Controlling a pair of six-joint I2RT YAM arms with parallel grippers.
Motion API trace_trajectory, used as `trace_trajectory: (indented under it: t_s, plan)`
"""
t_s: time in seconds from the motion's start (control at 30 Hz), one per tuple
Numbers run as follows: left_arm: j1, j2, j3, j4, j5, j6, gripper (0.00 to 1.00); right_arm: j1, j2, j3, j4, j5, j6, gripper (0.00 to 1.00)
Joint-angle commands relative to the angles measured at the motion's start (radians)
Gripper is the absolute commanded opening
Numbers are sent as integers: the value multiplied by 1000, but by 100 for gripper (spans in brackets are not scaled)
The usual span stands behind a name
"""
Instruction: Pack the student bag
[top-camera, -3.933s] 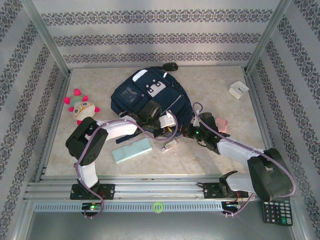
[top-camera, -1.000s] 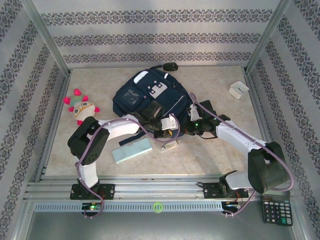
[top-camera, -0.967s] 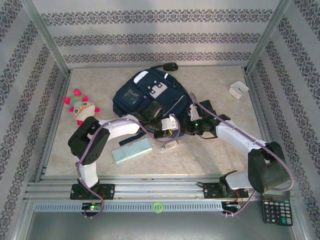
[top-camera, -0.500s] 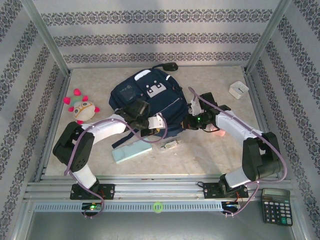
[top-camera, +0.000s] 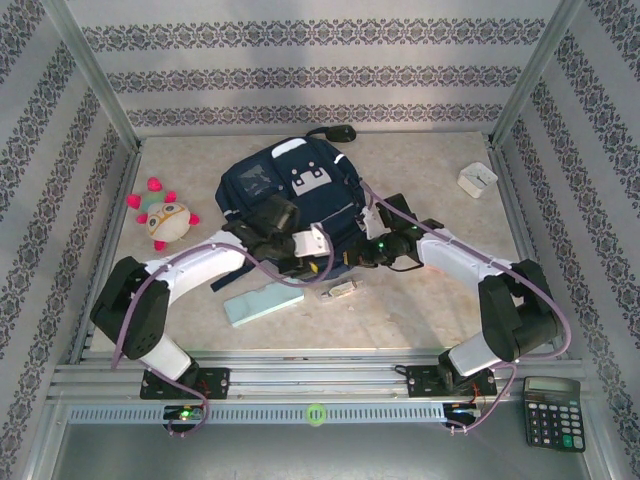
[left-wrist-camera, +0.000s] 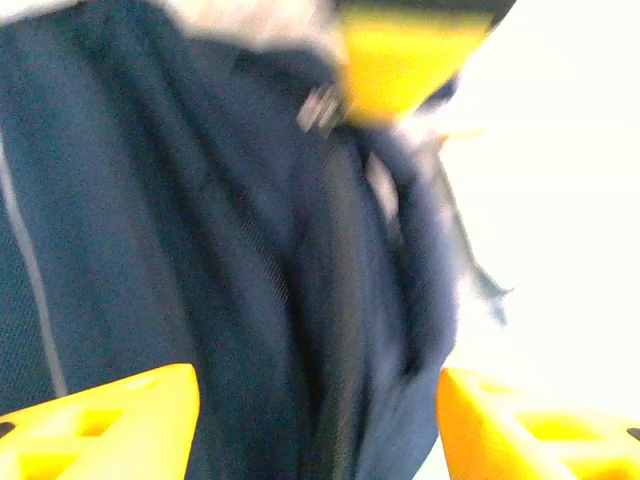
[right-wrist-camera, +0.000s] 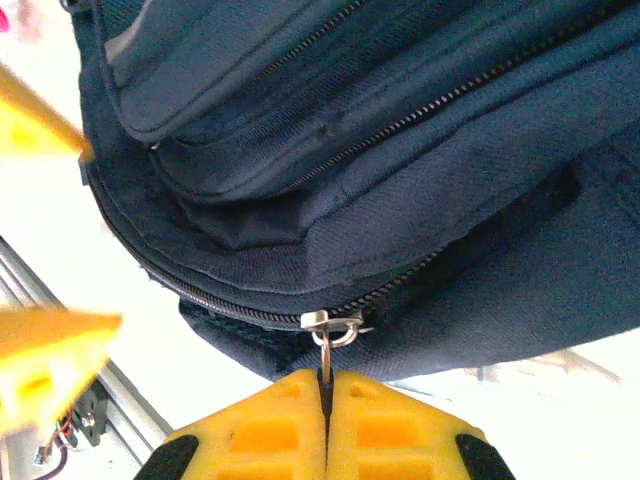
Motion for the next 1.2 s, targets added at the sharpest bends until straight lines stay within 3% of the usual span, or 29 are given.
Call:
trace_trajectory:
  t_s: [0.0, 0.13, 0.33, 0.43, 0.7, 0.87, 1.0, 1.1, 1.13, 1.17]
  plan:
    - [-65, 54, 42, 107, -67, -171, 65, 13, -35, -17, 30, -7, 41, 0]
    - [-79, 144, 84, 133, -113, -214, 58, 12, -50, -21, 21, -2, 36, 0]
    - [-62, 161, 68, 105, -162, -87, 11, -27, -76, -44, 9, -1, 30, 0]
    - [-17, 119, 24, 57, -92, 12, 0, -63, -93, -62, 12, -3, 27, 0]
    - [176, -54, -97, -80, 66, 245, 0, -71, -95, -88, 20, 0, 21, 0]
    - [243, -110, -121, -158, -4, 351, 1, -9, -106, -112, 64, 4, 62, 0]
    - [235, -136, -110, -127, 37, 257, 35, 54, -111, -121, 130, 9, 118, 0]
    - [185, -139, -88, -91, 52, 155, 51, 67, -109, -114, 124, 35, 115, 0]
    - [167, -139, -90, -68, 39, 129, 55, 70, -111, -113, 118, 50, 111, 2]
    - [148, -138, -95, -33, 11, 94, 60, 75, -115, -113, 118, 68, 102, 11]
